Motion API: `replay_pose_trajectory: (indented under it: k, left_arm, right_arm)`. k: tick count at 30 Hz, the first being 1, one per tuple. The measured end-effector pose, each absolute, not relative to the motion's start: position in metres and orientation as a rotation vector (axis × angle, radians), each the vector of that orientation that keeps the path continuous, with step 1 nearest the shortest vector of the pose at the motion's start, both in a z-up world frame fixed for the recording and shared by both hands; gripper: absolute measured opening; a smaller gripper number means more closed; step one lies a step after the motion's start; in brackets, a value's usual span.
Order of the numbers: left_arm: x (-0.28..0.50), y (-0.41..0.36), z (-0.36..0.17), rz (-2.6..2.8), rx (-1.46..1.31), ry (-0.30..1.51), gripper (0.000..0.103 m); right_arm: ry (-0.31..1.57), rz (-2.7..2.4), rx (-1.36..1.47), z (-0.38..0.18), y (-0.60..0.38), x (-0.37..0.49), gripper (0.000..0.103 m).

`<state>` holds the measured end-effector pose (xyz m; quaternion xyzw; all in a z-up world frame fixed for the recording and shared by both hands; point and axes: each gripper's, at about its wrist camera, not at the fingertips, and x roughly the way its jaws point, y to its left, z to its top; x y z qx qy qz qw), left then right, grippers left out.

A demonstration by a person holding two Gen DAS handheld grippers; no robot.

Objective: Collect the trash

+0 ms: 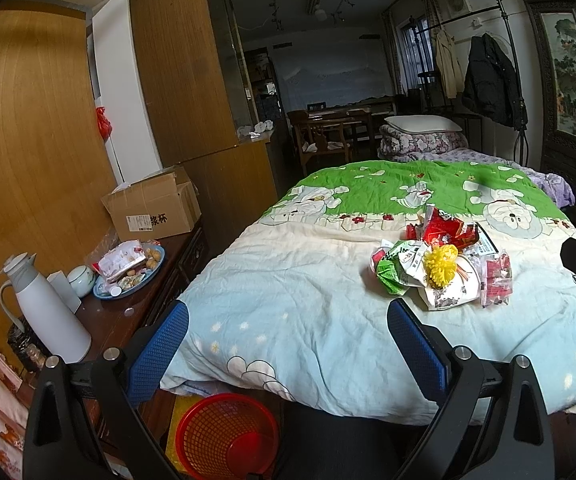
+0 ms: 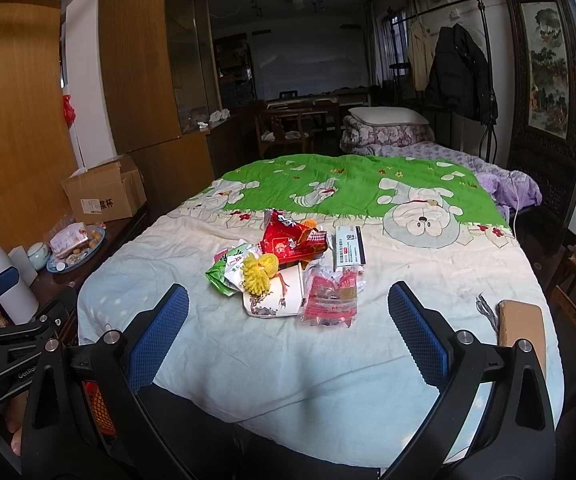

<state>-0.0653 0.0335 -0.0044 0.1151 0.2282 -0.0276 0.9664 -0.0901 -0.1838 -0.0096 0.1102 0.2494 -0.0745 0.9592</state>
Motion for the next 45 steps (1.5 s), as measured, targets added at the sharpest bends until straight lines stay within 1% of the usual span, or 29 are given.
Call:
replay_pose_trajectory:
  k: [19,28,36,45]
  left_arm:
    - [-0.061,0.036,-0.013,-0.055,0.240,0.486,0.097]
    - [-0.026,0.031,-0.034,-0.047,0.268,0.567,0.097]
    - [0.029,0.019,-0.068,-0.052,0.294,0.682,0.097]
    - [0.083,-0.002,-0.102,-0.091,0.308,0.760,0.097]
  right_arm:
    - [0.533,-0.150,0.225,-0.015,-0.177,-0.091,0.096]
    - [0.649,-0.162,0.248,-0.055,-0.196,-0.057,0.096]
    - [0.777,-0.199,0.288,-0.102,-0.226,-0.020,0.096]
    - [0.819,-0.229,0.310,-0.135,-0.255,0.005,0.096]
